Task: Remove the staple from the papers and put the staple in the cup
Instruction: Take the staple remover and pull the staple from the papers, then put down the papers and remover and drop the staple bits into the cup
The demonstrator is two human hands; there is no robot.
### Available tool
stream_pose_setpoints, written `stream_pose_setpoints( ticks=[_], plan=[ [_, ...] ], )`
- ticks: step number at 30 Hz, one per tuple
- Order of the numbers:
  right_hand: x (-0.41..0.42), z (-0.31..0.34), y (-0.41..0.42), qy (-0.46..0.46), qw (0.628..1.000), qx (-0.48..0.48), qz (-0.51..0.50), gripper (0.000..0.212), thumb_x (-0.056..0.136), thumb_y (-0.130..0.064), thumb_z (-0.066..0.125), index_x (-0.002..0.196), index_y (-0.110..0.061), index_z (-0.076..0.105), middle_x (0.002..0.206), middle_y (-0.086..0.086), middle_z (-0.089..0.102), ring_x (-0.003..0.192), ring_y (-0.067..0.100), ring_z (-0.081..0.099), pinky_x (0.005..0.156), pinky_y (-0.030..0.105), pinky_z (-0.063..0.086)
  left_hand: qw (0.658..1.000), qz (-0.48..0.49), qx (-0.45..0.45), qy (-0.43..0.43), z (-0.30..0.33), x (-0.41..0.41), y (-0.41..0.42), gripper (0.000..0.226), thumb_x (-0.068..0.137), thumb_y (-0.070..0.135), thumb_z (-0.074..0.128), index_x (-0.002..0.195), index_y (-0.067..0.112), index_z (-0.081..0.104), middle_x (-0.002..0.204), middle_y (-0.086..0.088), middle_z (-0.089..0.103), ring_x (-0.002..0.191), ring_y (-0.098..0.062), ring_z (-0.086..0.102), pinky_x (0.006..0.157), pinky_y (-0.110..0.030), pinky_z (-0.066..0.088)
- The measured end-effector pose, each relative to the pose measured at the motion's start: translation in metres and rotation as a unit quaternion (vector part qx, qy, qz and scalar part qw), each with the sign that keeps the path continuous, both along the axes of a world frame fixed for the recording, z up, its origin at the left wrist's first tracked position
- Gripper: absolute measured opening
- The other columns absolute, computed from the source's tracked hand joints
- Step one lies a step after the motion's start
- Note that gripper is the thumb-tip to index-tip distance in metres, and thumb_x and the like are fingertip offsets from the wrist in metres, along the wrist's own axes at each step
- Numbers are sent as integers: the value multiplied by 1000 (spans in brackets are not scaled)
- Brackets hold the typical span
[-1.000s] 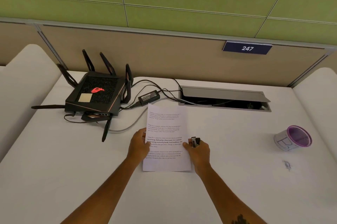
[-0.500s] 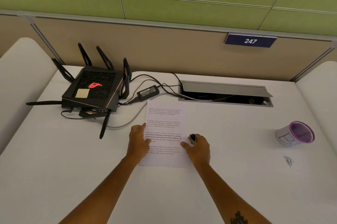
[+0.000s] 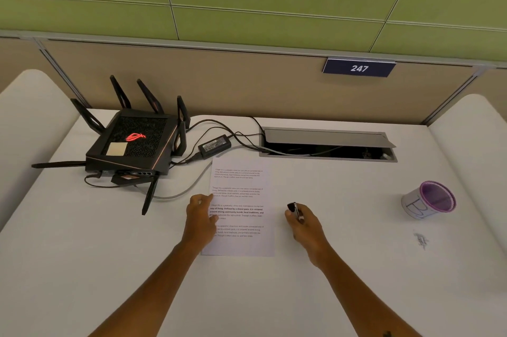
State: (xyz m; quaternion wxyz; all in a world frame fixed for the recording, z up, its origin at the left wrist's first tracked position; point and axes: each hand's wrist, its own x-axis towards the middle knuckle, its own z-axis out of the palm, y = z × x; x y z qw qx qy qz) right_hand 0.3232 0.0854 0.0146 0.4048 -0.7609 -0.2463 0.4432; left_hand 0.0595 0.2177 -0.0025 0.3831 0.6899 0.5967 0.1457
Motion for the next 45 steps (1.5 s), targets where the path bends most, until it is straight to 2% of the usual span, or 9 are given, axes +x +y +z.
stream_pose_setpoints(
  ticks=[3, 6, 8, 12, 16, 19, 24, 37, 45],
  plan=[
    [19, 7, -10, -23, 999, 5, 26, 28, 102, -40, 61, 130, -37, 61, 113, -8, 64, 96, 13, 59, 85, 32, 50, 1000, -4, 3, 5, 2, 1, -1, 65, 95, 0, 72, 154, 7, 46, 151, -14, 42, 138, -33, 48, 109, -47, 56],
    [42, 16, -15, -100, 993, 15, 57, 14, 103, -30, 62, 106, -44, 64, 111, -8, 66, 97, 12, 63, 88, 31, 51, 1000, -4, 14, 12, 5, 2, -5, 63, 96, 4, 72, 153, 8, 47, 153, -16, 42, 140, -35, 46, 110, -49, 55],
    [61, 20, -15, -171, 982, 9, 79, 7, 101, -20, 64, 100, -25, 68, 102, 6, 66, 90, 17, 60, 77, 29, 46, 999, -7, 34, 24, 7, 2, -10, 62, 96, 9, 73, 152, 9, 47, 155, -18, 41, 142, -37, 42, 111, -51, 52],
    [104, 28, -11, -290, 948, -36, 125, 36, 98, -9, 68, 134, -9, 64, 119, 12, 61, 106, 25, 61, 91, 31, 46, 994, -19, 88, 58, 8, 7, -33, 65, 91, 14, 79, 150, 8, 51, 157, -21, 45, 140, -43, 43, 107, -58, 52],
    [145, 36, 1, -369, 914, -53, 161, 38, 101, -10, 65, 139, -7, 63, 127, 14, 67, 118, 32, 65, 101, 38, 51, 994, -37, 96, 47, 0, 13, -61, 75, 91, 19, 80, 156, 11, 42, 165, -20, 35, 146, -43, 39, 110, -62, 50],
    [173, 40, 13, -390, 903, -64, 171, 37, 102, -11, 64, 139, -10, 62, 133, 14, 69, 123, 33, 63, 105, 40, 50, 992, -44, 106, 49, -9, 17, -79, 80, 96, 38, 70, 161, 11, 32, 170, -19, 25, 151, -42, 32, 117, -67, 41],
    [203, 43, 31, -428, 874, -74, 217, 41, 102, -4, 59, 143, -13, 58, 140, 13, 65, 126, 32, 62, 107, 39, 51, 983, -81, 141, 90, -20, 29, -101, 105, 92, 83, 17, 167, 11, 15, 178, -10, 5, 164, -32, 5, 129, -58, 2],
    [238, 29, 38, -462, 838, -36, 287, 41, 104, -14, 61, 144, -6, 58, 142, 13, 58, 130, 28, 55, 110, 36, 48, 969, -147, 128, 155, -13, 107, -139, 99, 95, 79, 4, 167, 12, 1, 176, -6, -14, 163, -28, -14, 132, -59, -2],
    [235, 27, 14, -422, 874, 8, 240, 66, 99, -24, 71, 156, -8, 43, 160, 13, 45, 148, 30, 41, 124, 39, 35, 961, -186, 105, 176, -5, 150, -155, 103, 87, 85, -4, 164, 17, -14, 174, -4, -26, 161, -24, -25, 132, -56, -5]
  ],
)
